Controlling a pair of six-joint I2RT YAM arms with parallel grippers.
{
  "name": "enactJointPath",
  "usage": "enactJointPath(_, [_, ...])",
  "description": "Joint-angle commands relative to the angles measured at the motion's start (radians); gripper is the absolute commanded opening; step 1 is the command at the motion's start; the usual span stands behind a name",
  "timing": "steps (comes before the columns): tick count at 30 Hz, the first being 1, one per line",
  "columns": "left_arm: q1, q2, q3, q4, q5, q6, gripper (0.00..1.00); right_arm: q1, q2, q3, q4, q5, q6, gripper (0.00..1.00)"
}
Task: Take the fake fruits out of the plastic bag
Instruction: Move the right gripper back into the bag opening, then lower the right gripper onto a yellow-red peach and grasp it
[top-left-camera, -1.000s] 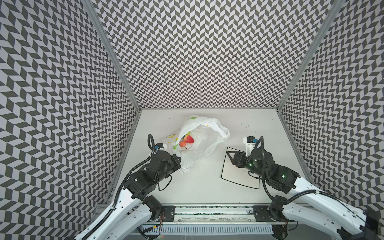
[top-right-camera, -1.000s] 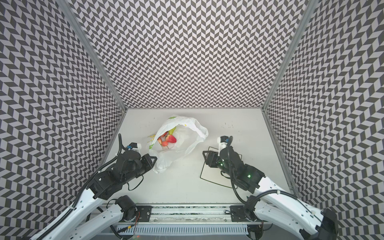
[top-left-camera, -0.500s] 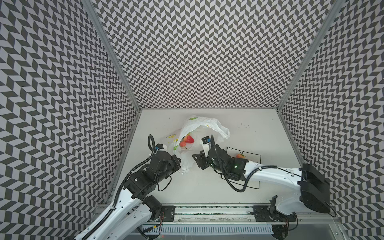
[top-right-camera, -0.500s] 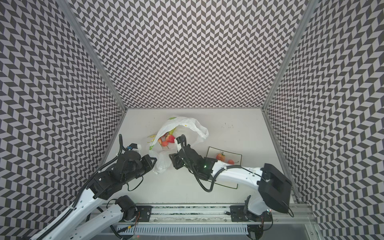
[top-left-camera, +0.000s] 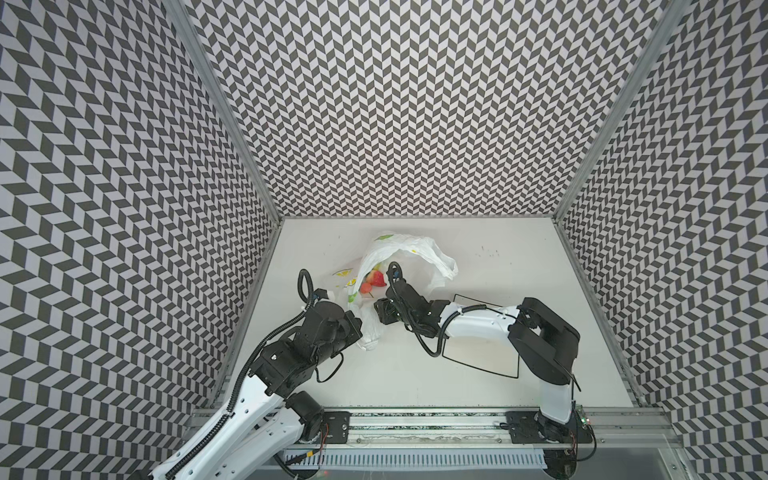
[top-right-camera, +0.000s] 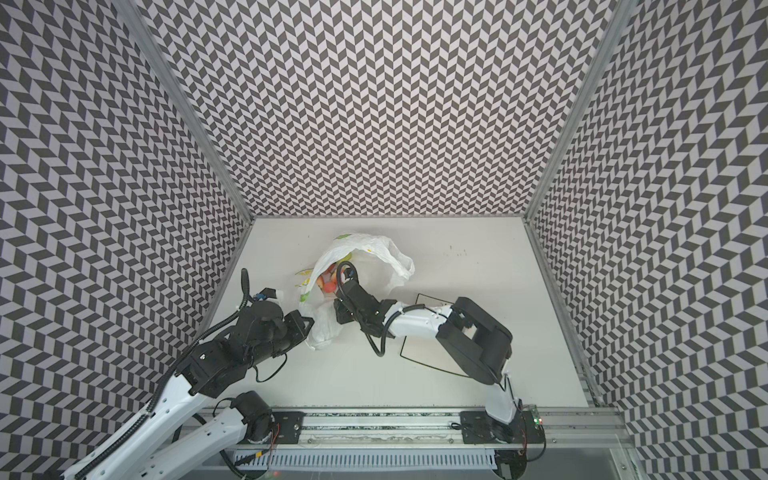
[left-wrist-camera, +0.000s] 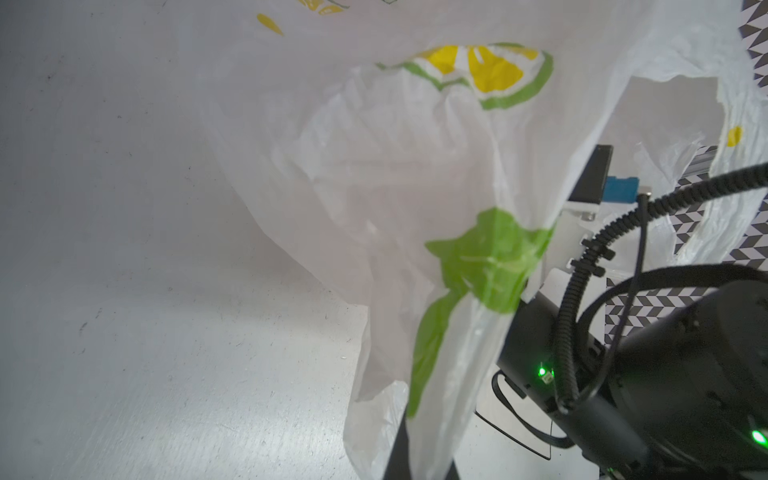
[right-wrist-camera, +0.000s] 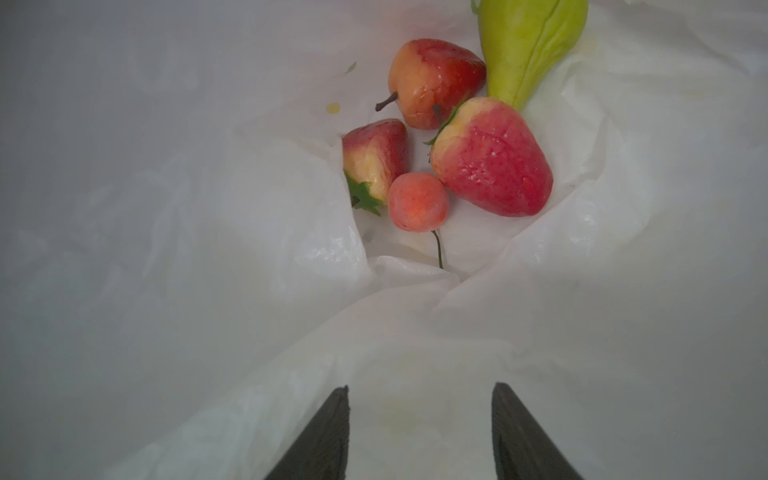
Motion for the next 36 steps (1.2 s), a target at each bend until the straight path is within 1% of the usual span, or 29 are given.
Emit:
enactJointPath(1, [-0.006,-0.005,0.026,-0.019,-0.006,-0.001,0.0,-0.041,0.048,0.057,0.015,-0.039,0.115,0.59])
enactJointPath(4, [-0.005,-0.001,0.026,-0.021,-0.006,0.002,0.0,-0.068,0.077,0.083,0.02,-0.057,0.174,0.62])
enactJointPath(7, [-0.006,0.003,0.029,-0.026,-0.005,0.007,0.0,-0.087,0.097,0.098,0.05,-0.068,0.2,0.64])
enactJointPath(9, [-0.006,0.002,0.029,-0.028,-0.005,0.009,0.0,-0.099,0.111,0.116,0.06,-0.074,0.192,0.66])
enactJointPath(11, [-0.006,0.0,0.03,-0.031,-0.005,0.009,0.0,-0.108,0.126,0.135,0.072,-0.08,0.157,0.67])
enactJointPath(14, [-0.006,-0.002,0.029,-0.032,-0.004,0.013,0.0,-0.116,0.158,0.173,0.085,-0.095,0.051,0.7])
enactJointPath(17, [-0.006,-0.003,0.031,-0.035,-0.003,0.016,0.0,-0.12,0.18,0.205,0.09,-0.103,-0.082,0.73])
enactJointPath(22, [-0.006,-0.011,0.029,-0.037,-0.011,0.019,0.0,-0.136,0.185,0.207,0.109,-0.143,-0.353,0.75])
enactJointPath(26, [-0.005,-0.006,0.031,-0.033,-0.012,0.026,0.0,-0.156,0.193,0.206,0.095,-0.176,-0.52,0.76])
enactJointPath(31, [-0.006,-0.002,0.03,-0.026,-0.013,0.032,0.0,-0.168,0.201,0.21,0.092,-0.185,-0.65,0.79])
enactJointPath(36, [-0.006,-0.002,0.031,-0.03,-0.019,0.041,0.0,-0.192,0.217,0.234,0.107,-0.181,-0.661,0.78])
